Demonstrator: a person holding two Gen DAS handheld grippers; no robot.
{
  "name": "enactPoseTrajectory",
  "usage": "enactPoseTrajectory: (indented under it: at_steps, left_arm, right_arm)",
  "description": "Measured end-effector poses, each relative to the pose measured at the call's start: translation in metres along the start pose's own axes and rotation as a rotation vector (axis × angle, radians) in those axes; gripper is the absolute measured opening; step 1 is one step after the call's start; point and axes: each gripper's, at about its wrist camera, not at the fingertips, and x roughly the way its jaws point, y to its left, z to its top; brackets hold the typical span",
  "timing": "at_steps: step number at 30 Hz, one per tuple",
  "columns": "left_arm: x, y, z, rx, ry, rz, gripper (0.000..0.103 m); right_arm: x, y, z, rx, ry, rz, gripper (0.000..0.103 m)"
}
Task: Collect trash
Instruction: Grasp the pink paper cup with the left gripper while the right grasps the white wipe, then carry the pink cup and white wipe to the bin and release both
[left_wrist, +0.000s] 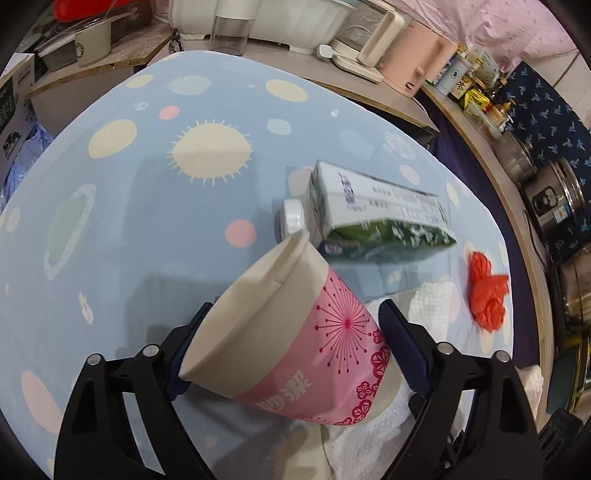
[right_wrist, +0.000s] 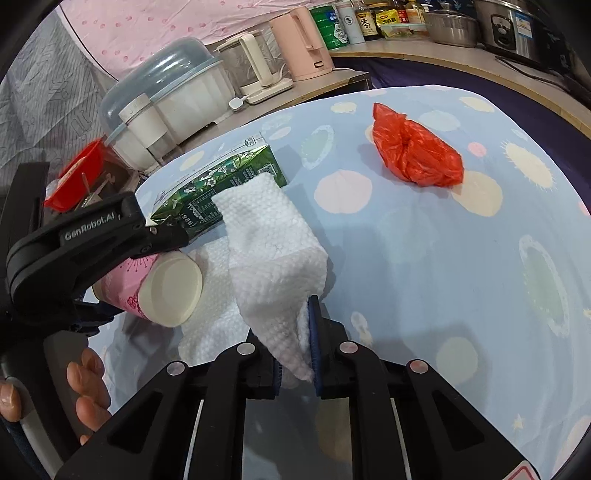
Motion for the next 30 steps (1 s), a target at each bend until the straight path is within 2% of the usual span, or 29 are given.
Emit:
enactPoseTrajectory:
  at_steps: [2,5,8,15,30]
  left_arm:
    - [-0.006,-0.001,-0.01,0.011,0.004,-0.005,0.083]
    - [-0.016,-0.005,-0.024,0.03,0.009,-0.02,0.077]
    - [-0.026,-0.009,-0.038,0.046,0.025,-0.04,0.062]
    - [-0.048,-0.024,-0.072,0.107,0.031,-0.063,0.05]
    - [-0.102,-0.092,-0.134,0.287,-0.01,-0.104,0.047]
  right_arm:
    - [-0.009,-0.004,-0.005,0.012,-0.008,0.003,0.011]
    - [-0.024,-0.013,-0.011,0.037,-0.023,0.001,0.01]
    - [-0.04,-0.024,-0.017,0.059,-0.043,-0.006,0.009]
    - [-0.086,-0.05,-0.026,0.107,-0.109,-0.023,0.009]
    - [-0.181,-0.099,-0.042,0.194,-0.268,-0.035,0.009]
